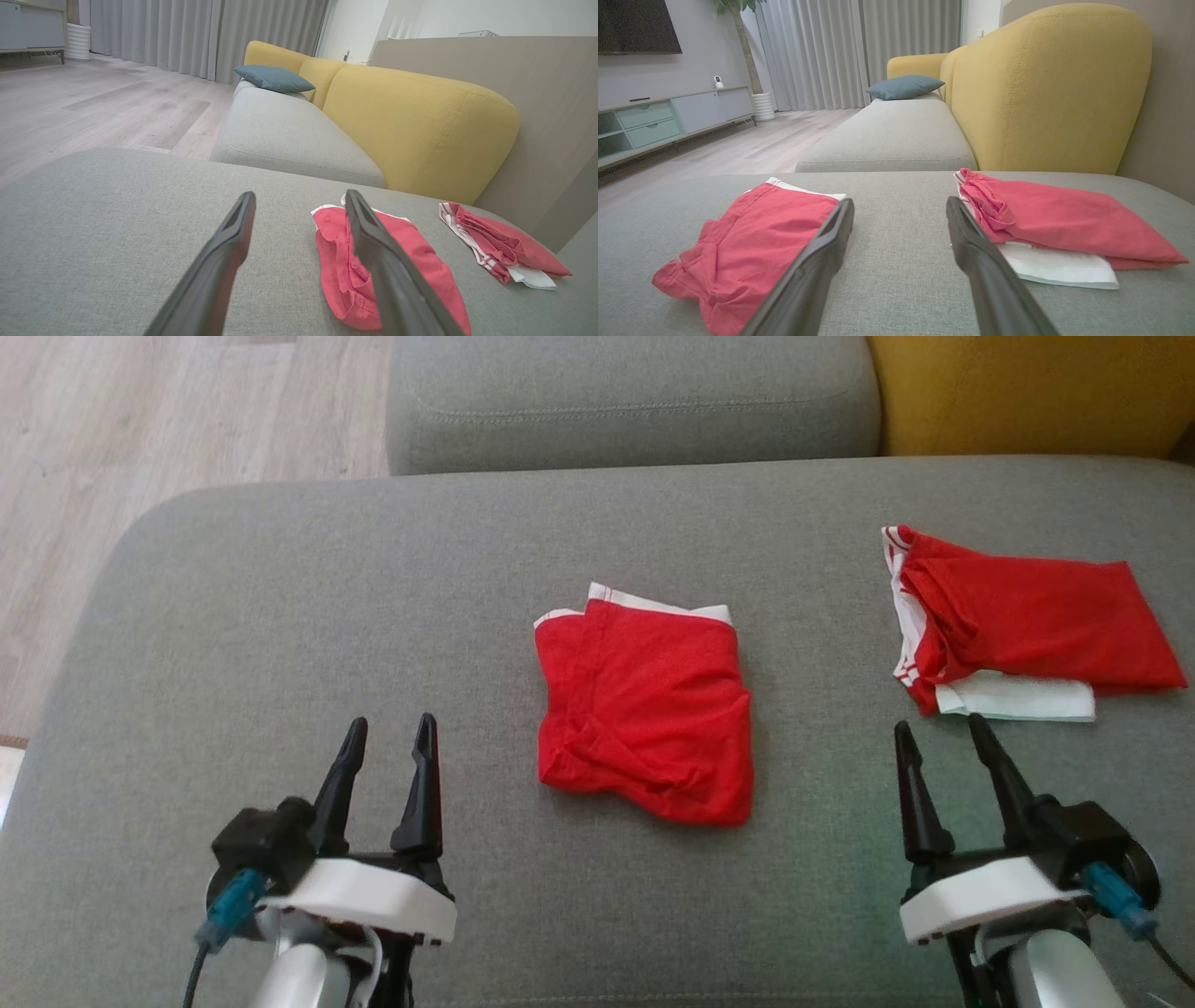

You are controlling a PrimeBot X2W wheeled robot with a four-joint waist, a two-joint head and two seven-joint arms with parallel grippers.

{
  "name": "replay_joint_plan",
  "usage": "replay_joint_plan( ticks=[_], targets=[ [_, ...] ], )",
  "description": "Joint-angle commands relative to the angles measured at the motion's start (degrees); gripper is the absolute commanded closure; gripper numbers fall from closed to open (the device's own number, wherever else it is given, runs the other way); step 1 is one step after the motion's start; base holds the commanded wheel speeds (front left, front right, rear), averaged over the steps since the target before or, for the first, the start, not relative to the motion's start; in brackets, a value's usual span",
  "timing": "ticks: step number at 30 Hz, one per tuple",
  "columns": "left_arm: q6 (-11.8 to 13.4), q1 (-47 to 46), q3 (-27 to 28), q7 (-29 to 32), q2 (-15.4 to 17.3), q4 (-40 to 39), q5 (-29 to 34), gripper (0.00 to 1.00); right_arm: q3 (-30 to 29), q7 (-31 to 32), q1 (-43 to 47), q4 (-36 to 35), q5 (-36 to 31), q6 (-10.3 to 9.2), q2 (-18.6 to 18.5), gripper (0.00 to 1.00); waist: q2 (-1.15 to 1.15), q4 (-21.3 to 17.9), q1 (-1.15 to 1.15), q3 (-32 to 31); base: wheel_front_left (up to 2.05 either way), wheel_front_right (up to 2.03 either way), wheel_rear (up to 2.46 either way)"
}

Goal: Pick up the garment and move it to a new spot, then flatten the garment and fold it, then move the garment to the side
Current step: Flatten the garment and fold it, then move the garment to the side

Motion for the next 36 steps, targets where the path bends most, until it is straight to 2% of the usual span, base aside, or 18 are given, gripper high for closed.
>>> replay_joint_plan(
  ticks=[1, 6, 12, 18, 28, 36],
  targets=[
    [-0.17, -2.15, 1.76, -0.46, 0.10, -2.11, 0.02, 0.00, 1.18, 0.22, -1.57, -2.75, 0.40, -0.04, -0.24, 0.00, 0.00, 0.23, 0.00, 0.36, 0.00, 0.00, 0.00],
    [-0.72, -3.46, 0.58, -0.46, 0.10, -1.93, 0.06, 0.00, 1.95, 1.98, -2.62, -3.84, 0.27, -0.04, -0.23, 0.00, 0.00, 1.71, 0.00, 2.36, 0.00, 0.00, 0.00],
    [-1.02, -5.53, -1.54, -0.46, 0.10, -1.42, -0.09, 0.00, 5.83, 6.77, -6.53, -0.82, 3.66, -0.04, -0.22, 0.00, 0.00, 5.18, 0.00, 6.22, 0.00, 0.00, 0.00],
    [-1.06, -6.53, -3.19, -0.46, 0.10, -0.53, -0.43, 0.00, 7.40, 10.38, -11.02, 6.71, 8.51, -0.04, -0.22, 0.00, 0.00, 9.02, 0.00, 8.27, 0.00, 0.00, 0.00],
    [-1.06, -7.40, -4.25, -0.46, 0.10, -0.34, -0.25, 0.00, 6.78, 11.46, -17.49, 18.45, 12.54, -0.04, -0.22, 0.00, 0.00, 13.05, 0.00, 10.29, 0.00, 0.00, 0.00],
    [-0.79, -7.87, -5.07, -0.46, 0.10, -0.42, -0.66, 0.00, 6.68, 8.95, -21.21, 26.14, 8.61, -0.04, -0.22, 0.00, 0.00, 13.34, 0.00, 10.66, 0.00, 0.00, 0.00]
  ],
)
